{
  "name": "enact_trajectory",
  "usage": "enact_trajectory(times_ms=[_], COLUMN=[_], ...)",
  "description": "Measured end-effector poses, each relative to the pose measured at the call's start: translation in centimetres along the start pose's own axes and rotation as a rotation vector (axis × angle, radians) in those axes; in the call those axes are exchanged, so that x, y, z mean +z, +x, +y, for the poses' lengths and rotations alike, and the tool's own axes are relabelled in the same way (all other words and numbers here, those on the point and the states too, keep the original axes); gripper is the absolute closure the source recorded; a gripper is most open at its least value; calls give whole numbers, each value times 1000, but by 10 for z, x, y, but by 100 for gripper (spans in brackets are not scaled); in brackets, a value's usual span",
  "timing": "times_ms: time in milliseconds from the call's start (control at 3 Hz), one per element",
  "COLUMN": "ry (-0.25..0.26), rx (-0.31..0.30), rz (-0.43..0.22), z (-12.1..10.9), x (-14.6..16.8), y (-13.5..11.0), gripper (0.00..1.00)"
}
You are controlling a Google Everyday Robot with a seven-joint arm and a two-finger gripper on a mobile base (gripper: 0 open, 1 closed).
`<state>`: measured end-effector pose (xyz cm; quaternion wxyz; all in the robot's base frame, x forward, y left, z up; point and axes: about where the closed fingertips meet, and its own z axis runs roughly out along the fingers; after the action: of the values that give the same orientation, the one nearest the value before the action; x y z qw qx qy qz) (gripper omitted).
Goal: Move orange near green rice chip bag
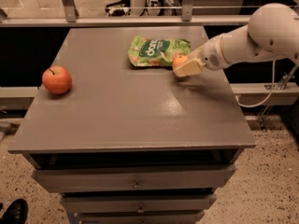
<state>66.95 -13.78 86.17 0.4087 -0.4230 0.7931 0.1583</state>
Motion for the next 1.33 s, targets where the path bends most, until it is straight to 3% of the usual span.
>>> enact_trajectory(times_ms=[667,1000,1333], ry=[11,14,17], rx=[28,41,44], rz=[3,0,-8], z=[-5,-4,-2], x=[3,4,0], y=[9,14,15], gripper=[15,0,0])
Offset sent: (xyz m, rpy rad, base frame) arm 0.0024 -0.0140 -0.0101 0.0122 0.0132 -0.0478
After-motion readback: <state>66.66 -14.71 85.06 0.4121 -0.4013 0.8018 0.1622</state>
